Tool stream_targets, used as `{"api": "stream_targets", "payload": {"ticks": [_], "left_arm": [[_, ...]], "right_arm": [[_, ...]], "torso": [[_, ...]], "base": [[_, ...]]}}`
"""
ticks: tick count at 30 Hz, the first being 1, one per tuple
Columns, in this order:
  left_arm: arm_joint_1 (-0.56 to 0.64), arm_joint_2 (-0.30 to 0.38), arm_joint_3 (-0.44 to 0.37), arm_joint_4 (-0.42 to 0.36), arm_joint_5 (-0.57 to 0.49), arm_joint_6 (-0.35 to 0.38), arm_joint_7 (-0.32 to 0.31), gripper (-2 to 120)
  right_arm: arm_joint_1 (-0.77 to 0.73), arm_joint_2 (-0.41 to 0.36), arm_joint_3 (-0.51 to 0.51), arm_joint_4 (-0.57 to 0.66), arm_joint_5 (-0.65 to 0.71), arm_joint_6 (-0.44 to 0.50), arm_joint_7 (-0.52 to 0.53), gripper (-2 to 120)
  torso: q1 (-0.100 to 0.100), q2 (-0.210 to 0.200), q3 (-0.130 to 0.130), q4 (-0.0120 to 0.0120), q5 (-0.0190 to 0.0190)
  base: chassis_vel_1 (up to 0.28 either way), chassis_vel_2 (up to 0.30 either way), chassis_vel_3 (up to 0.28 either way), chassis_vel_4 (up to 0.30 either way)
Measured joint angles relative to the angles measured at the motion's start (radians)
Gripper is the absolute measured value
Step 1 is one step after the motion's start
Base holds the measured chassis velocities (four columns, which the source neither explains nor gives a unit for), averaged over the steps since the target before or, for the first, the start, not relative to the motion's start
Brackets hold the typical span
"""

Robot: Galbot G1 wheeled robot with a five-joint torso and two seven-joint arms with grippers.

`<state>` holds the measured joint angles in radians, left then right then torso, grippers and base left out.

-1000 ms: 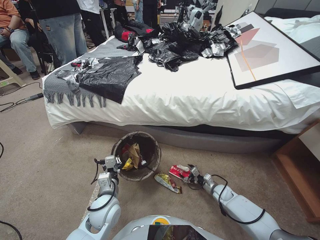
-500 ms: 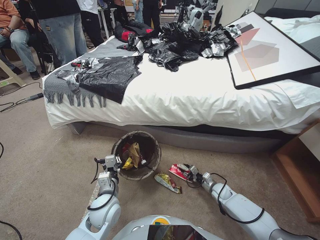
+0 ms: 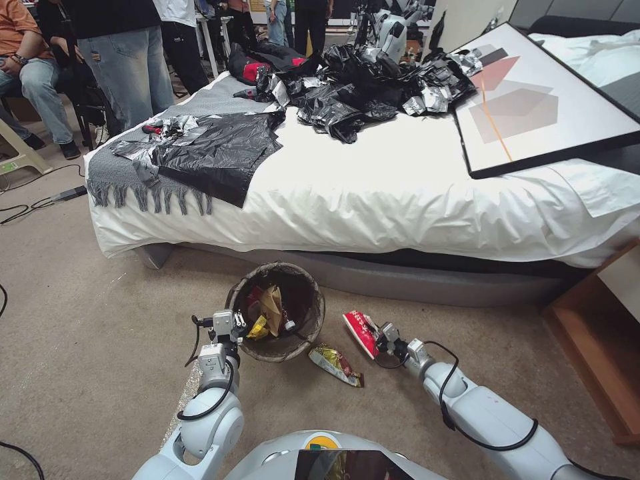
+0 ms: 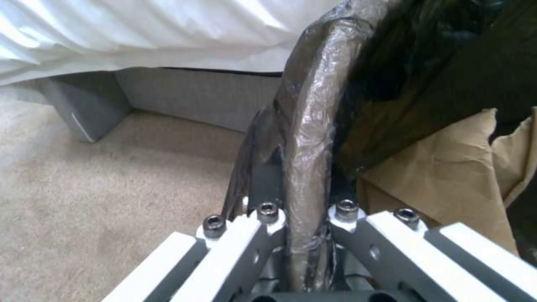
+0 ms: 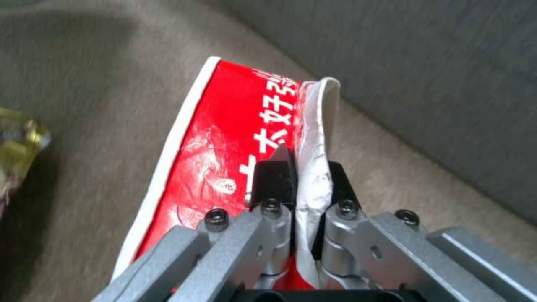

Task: Pick up the trash bin, then pick up the garbage from the floor and place it into the trash bin.

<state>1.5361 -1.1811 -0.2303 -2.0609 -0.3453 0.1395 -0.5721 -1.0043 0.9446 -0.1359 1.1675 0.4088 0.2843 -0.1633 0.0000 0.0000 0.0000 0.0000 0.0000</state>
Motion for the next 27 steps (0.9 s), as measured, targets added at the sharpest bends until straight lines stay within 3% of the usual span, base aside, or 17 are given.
{"api": "stream_targets", "payload": {"ticks": [11,17,19,27], "left_arm": [[0.006,0.002,0.011,0.007,0.001,0.0,0.001,0],[0.014,0.006,0.013,0.016,0.004,-0.002,0.002,0],[0.02,0.007,0.018,0.018,0.006,-0.002,0.002,0],[0.023,0.007,0.02,0.019,0.01,-0.002,0.003,0]], "right_arm": [[-0.072,-0.021,0.125,0.229,-0.001,-0.01,0.134,0],[-0.155,-0.018,0.246,0.435,-0.005,0.003,0.233,0],[-0.191,-0.008,0.298,0.565,-0.01,0.005,0.278,0],[-0.206,0.003,0.325,0.681,-0.019,-0.001,0.317,0]], "torso": [[0.0,0.0,0.0,0.0002,-0.0002],[0.0,0.0,0.0,-0.0002,-0.0002],[0.0,0.0,0.0,0.0001,-0.0001],[0.0,0.0,0.0,0.0002,-0.0003]], "base": [[0.0,0.0,0.0,0.0],[0.0,0.0,0.0,0.0],[0.0,0.0,0.0,0.0],[0.0,0.0,0.0,0.0]]}}
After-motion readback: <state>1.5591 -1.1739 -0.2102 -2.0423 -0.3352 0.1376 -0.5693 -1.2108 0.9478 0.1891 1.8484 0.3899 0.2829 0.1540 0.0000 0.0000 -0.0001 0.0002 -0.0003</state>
